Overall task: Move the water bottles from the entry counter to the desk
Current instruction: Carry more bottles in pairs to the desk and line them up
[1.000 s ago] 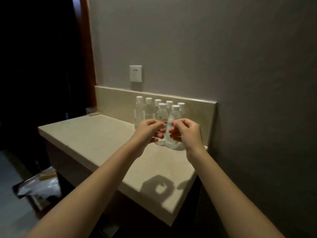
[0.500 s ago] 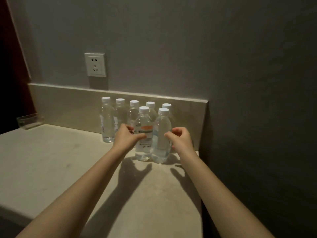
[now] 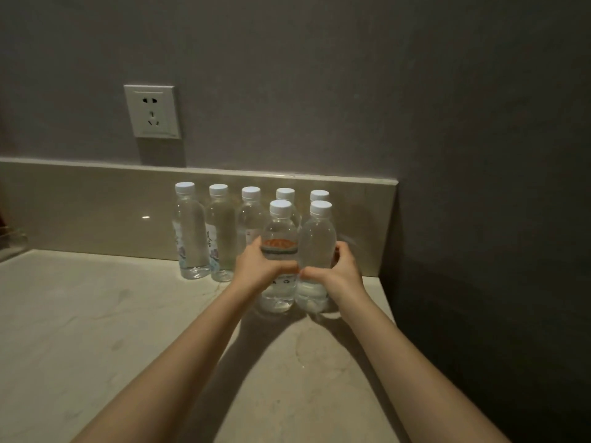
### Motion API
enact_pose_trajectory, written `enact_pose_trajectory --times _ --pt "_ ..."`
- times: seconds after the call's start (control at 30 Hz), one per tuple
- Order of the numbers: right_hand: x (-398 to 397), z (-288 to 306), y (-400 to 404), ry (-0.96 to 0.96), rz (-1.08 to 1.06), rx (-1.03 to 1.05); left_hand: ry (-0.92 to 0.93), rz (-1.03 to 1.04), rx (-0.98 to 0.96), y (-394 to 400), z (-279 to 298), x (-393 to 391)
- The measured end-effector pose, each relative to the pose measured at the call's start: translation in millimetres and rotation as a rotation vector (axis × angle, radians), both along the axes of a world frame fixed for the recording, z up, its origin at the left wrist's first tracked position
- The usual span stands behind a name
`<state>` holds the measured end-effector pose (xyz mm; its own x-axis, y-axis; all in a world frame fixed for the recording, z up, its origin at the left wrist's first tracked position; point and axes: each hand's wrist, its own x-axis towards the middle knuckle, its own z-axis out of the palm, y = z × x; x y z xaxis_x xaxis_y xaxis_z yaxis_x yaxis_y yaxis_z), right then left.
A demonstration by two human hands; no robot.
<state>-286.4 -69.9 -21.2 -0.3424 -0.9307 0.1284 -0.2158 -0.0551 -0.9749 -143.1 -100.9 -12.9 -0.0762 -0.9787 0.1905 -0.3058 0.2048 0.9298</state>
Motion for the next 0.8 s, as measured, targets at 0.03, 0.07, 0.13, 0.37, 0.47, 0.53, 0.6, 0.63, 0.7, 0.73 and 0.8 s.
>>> enact_pose_trajectory --times 0.03,0.07,0.13,0.37,0.47,0.53,0.6,0.63,0.7,0.73,0.8 --pt "0.2 -0.3 0.9 -0.010 -0.021 -0.020 0.025 -0.017 -0.018 0.8 -0.7 -0.2" --pt "-0.4 -0.2 1.7 -0.024 -0.040 -0.048 0.042 -0.047 -0.034 2.4 -0.7 -1.1" --pt "-2.9 3.1 4.0 -0.053 -0.072 -0.107 0.072 -0.132 -0.052 7.7 2.1 -5.9" --pt "-33.9 28.1 39.4 -0.142 -0.090 -0.207 0.267 -0.355 -0.098 37.0 32.8 -43.8" --pt "-60.2 39.9 76.7 -0.147 -0.078 -0.222 0.263 -0.440 -0.122 61.4 47.3 -72.5" --pt "-83.7 44.7 107.6 -0.135 -0.117 -0.201 0.259 -0.501 -0.101 84.3 53.5 -97.8" --pt "-109.6 48.1 143.5 -0.130 -0.182 -0.204 0.253 -0.566 -0.081 110.9 53.8 -127.5" --pt "-122.4 49.6 163.2 -0.126 -0.216 -0.217 0.250 -0.594 -0.072 124.9 51.5 -143.9" --pt "-148.6 52.0 207.3 -0.120 -0.281 -0.247 0.265 -0.639 -0.049 157.3 44.3 -179.9" --pt "-162.9 52.1 230.5 -0.129 -0.315 -0.264 0.280 -0.657 -0.032 176.0 41.6 -198.9" --pt "-196.3 52.2 279.6 -0.151 -0.394 -0.288 0.304 -0.722 -0.002 217.7 37.9 -240.8"
